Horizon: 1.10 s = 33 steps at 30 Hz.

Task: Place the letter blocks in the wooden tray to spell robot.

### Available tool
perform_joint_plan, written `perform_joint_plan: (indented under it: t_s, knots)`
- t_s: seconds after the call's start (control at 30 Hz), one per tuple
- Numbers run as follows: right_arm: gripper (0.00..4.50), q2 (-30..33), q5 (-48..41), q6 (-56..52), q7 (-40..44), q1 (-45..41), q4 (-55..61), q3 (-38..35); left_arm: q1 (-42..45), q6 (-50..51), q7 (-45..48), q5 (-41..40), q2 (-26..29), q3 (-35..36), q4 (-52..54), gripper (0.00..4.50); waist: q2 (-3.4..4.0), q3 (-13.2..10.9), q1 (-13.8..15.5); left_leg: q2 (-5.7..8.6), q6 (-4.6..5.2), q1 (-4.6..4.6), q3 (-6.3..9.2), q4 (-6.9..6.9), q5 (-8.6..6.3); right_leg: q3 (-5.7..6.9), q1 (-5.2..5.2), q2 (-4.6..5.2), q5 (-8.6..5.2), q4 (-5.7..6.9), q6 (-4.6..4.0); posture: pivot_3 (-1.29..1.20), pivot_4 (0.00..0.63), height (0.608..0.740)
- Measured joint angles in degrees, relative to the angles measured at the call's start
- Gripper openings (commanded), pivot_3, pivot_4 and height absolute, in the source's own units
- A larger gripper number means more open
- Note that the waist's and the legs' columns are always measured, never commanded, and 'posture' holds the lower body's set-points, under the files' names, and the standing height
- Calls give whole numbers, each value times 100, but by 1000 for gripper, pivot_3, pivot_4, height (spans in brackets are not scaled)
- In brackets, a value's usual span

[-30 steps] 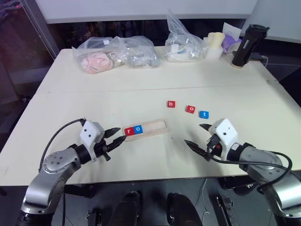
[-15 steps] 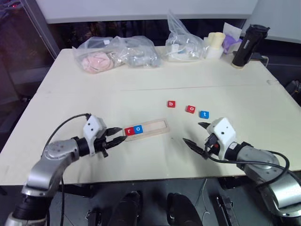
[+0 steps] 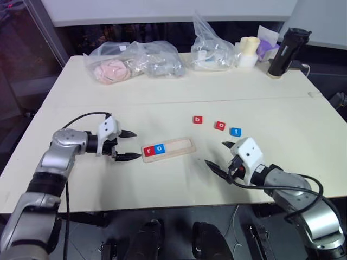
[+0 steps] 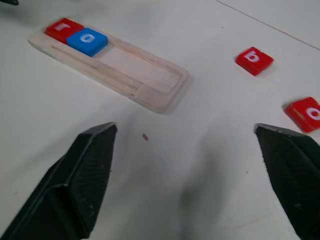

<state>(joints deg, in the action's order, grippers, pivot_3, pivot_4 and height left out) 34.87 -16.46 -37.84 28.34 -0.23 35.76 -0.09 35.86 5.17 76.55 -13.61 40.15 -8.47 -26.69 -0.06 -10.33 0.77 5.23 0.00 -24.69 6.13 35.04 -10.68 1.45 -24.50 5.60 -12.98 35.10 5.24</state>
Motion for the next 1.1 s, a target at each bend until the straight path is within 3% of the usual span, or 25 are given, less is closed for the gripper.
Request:
perform_joint_plan:
  t_s: [0.2, 0.43, 1.1]
  knots:
    - [4500, -39, 86, 46, -101, 68, 8, 115, 355, -358, 414, 307, -491, -345, -757, 4436, -3, -1, -20, 1, 5, 0, 0, 2, 3, 2, 0, -2, 17, 5, -13, 0, 150, 738]
    - [4500, -45, 171, 45, -156, 110, 29, 156, 467, -661, 352, 573, -643, -376, -1107, 4436, -4, -2, 0, 1, 5, 1, 5, 12, 3, 8, 5, -3, 15, 12, -12, 0, 150, 738]
    - [4500, -91, 263, 34, -197, 24, 65, 218, 63, -719, 27, 814, -639, -354, -552, 4436, -4, -1, -9, 1, 6, 15, 5, 13, 4, 8, 16, -4, 24, 14, 0, 0, 150, 738]
